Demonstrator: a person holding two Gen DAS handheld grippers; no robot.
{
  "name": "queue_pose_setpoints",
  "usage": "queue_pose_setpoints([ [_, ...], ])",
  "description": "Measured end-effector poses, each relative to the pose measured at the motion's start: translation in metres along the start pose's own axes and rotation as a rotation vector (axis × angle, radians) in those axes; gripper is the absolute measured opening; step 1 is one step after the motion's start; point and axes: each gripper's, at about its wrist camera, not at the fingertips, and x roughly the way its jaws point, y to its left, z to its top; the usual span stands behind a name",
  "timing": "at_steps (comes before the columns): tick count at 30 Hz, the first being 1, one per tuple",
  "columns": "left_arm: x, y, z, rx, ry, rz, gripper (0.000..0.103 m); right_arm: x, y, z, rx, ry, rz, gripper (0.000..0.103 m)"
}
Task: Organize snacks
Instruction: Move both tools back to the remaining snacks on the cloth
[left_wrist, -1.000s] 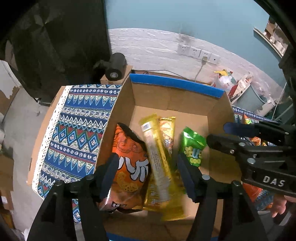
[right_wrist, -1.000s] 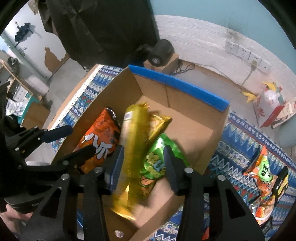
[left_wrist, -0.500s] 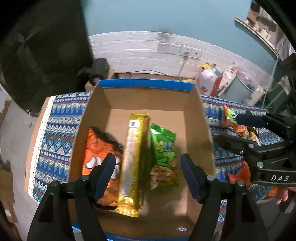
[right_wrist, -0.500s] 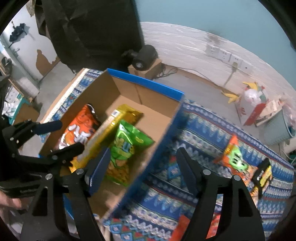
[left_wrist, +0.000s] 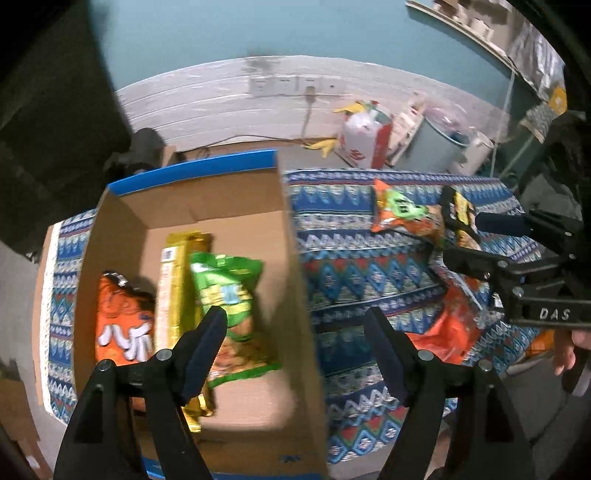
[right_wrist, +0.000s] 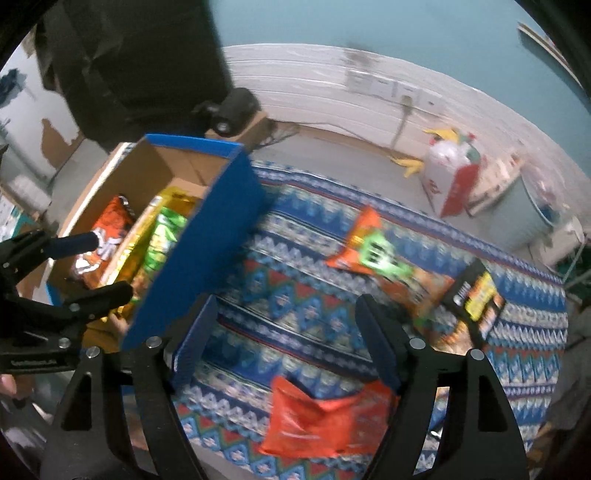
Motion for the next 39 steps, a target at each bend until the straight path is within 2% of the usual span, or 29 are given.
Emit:
queue_pose_setpoints([
  [14,0.028,-0.098,-0.001,0.202,0.057,-0.053,0.079,-0.02,-0.094,-0.047,0.166,-0.008,-0.052,0.078],
  [22,0.055,-0.145,-0.009,0.295,0.125,-0.1,0.079,-0.025,-0.141,-0.08,0.252,0.001,-0.1,0.078],
  [31,0.087,-0.189,-0.026,0.379,0.207,-0.161,0.079,-0.019,-0.194,-0.126,0.38,0.052,-0.154,0.078],
  [39,0.117,-0.213,-0.045,0.452,0.281,-0.135,0.079,0.002,-0.225,-0.149,0.478,0.13,-0.206,0.078],
])
